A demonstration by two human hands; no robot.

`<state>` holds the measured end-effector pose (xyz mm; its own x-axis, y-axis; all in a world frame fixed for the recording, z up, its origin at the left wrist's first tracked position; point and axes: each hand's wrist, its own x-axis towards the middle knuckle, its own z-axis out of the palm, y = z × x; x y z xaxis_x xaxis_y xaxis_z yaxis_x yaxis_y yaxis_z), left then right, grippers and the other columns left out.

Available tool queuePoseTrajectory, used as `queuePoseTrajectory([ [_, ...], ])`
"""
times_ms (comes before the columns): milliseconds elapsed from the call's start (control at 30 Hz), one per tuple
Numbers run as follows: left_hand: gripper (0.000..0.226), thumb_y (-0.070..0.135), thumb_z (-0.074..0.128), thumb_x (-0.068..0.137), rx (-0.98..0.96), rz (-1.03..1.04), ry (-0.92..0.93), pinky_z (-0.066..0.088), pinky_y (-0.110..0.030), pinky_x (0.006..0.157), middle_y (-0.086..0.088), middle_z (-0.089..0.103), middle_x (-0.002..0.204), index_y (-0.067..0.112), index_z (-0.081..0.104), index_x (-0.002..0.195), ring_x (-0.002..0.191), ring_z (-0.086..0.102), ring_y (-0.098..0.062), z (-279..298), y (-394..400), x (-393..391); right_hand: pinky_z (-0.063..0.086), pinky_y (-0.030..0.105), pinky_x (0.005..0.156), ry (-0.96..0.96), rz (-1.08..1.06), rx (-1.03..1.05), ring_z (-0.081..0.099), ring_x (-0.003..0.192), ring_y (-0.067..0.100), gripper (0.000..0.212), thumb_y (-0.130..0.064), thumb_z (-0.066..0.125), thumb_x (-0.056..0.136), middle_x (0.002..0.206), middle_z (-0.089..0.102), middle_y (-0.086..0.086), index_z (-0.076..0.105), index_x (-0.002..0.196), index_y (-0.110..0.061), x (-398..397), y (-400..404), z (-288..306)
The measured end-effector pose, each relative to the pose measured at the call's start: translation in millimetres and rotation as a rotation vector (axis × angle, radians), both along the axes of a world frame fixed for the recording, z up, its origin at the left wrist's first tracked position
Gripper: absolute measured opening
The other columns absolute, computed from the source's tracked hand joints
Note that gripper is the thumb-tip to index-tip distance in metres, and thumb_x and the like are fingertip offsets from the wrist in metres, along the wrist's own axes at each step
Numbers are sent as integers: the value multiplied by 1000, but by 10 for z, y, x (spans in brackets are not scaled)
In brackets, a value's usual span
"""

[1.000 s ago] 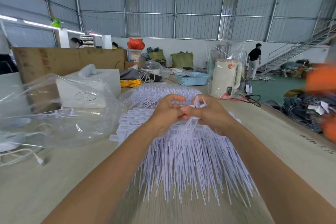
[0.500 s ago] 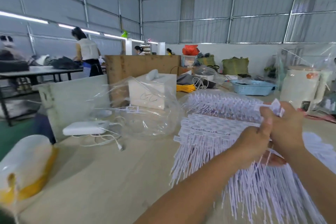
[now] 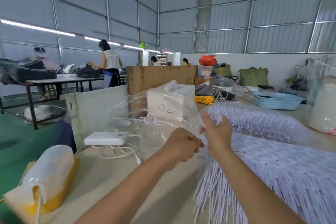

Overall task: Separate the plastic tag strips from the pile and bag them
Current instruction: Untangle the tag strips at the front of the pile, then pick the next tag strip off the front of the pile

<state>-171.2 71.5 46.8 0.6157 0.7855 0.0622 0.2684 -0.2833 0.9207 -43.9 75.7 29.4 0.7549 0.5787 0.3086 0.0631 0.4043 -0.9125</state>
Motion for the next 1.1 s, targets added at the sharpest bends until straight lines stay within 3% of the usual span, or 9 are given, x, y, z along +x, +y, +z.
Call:
queuePoseTrajectory([
  [133,24,6,55,90,-19,257,-37,23,-13,35,-2,47,52,6,63,67,32,34,-7,-98,633,-376,57,34,79,-2,350,-237,69,88,21,66,-30,65,85,124,57,12,31,139,-13,-427,598,-61],
  [233,25,2,51,90,27,427,97,29,-18,37,-6,50,57,8,53,66,43,41,-15,-167,1248,-514,55,31,84,-115,452,-351,65,91,17,78,-30,62,85,129,52,7,18,148,-16,-633,826,-184],
  [300,11,3,49,90,113,476,210,39,-20,46,-14,63,82,4,59,85,63,52,-22,-186,1618,-462,49,27,93,-357,440,-460,61,104,16,68,-32,63,85,129,52,6,32,143,-17,-639,817,-283],
  [400,32,-3,43,91,299,457,458,51,-29,79,-17,59,123,-1,56,120,101,57,-29,-218,2051,-205,41,15,85,-743,335,-564,58,106,13,37,-24,61,86,118,60,4,58,120,-13,-399,638,-319],
  [500,32,5,39,95,525,432,696,43,-30,90,-15,56,127,-1,54,123,117,53,-28,-283,2318,103,46,22,81,-1016,296,-603,63,94,17,19,-17,57,87,100,69,5,69,97,-7,-68,326,-277],
  [633,29,11,39,96,583,396,828,38,-29,98,-12,56,127,2,52,120,120,53,-25,-506,2553,441,46,9,68,-906,242,-421,60,74,-3,14,-11,60,87,82,65,-11,73,92,-11,204,-218,-186],
  [767,42,12,37,96,646,310,966,39,-29,100,-9,54,131,-2,38,136,120,53,-21,-707,2578,644,49,14,80,-878,159,-318,59,88,-1,17,-10,59,89,97,65,-8,72,100,-14,423,-605,-148],
  [833,37,17,39,96,671,306,999,45,-30,96,-9,58,125,2,49,129,115,56,-23,-684,2477,690,48,13,82,-909,119,-359,57,90,-2,20,-13,58,90,104,66,-6,70,106,-14,527,-720,-146],
  [1100,35,37,44,96,944,393,959,37,-39,100,-11,46,125,14,54,120,121,39,-32,243,1288,672,46,10,77,-909,-121,-513,59,86,9,18,-7,60,89,105,67,2,69,104,-9,1120,-1265,101],
])
